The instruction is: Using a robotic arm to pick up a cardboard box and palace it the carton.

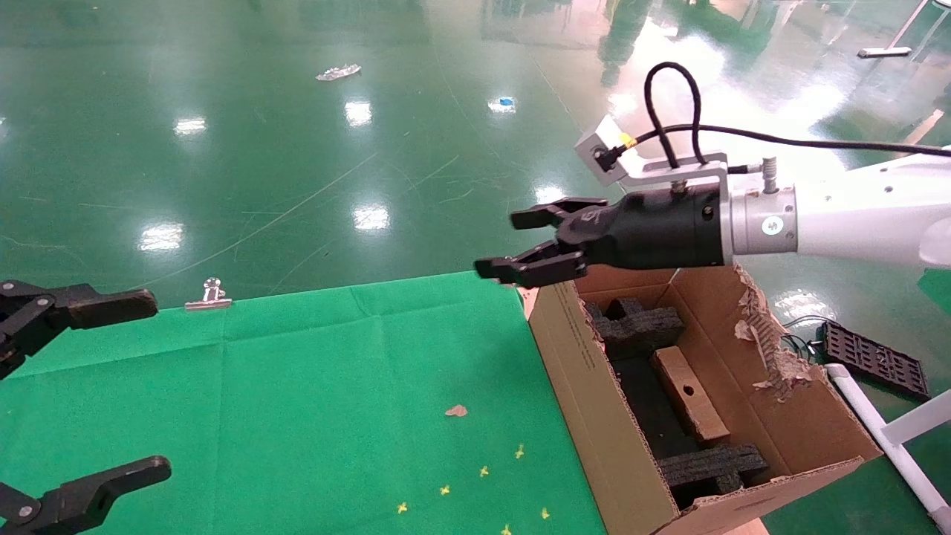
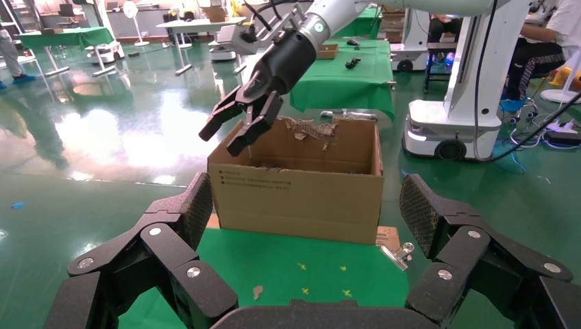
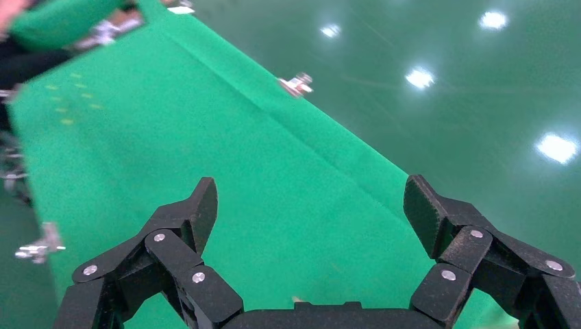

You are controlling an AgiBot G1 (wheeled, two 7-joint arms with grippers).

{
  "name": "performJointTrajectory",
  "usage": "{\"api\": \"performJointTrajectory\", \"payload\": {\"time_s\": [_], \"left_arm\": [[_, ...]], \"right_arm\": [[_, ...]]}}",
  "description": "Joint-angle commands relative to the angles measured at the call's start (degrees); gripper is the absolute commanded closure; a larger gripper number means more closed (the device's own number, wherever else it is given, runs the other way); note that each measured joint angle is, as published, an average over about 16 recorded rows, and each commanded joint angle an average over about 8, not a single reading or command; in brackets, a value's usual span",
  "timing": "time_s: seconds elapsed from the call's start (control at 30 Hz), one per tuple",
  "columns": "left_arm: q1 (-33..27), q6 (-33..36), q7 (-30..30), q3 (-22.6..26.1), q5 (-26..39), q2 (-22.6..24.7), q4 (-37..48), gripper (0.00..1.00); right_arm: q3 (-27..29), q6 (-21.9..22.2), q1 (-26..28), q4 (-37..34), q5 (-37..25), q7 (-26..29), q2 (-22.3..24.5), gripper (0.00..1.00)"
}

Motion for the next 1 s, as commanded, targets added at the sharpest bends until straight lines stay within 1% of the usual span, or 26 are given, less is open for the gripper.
{"api": "performJointTrajectory", "payload": {"time_s": [0.03, 0.83, 1.0], "left_arm": [[0.00, 0.00, 0.00, 0.01, 0.00, 0.00, 0.00, 0.00], [-0.02, -0.03, 0.04, 0.07, -0.05, -0.03, 0.00, 0.00], [-0.02, -0.04, 0.04, 0.08, -0.06, -0.04, 0.00, 0.00]], "right_arm": [[2.48, -0.58, -2.14, 2.18, 0.73, -0.53, 0.21, 0.00], [32.30, -7.56, -27.89, 28.44, 9.48, -6.92, 2.80, 0.00], [37.49, -8.77, -32.39, 33.01, 11.00, -8.03, 3.24, 0.00]]}}
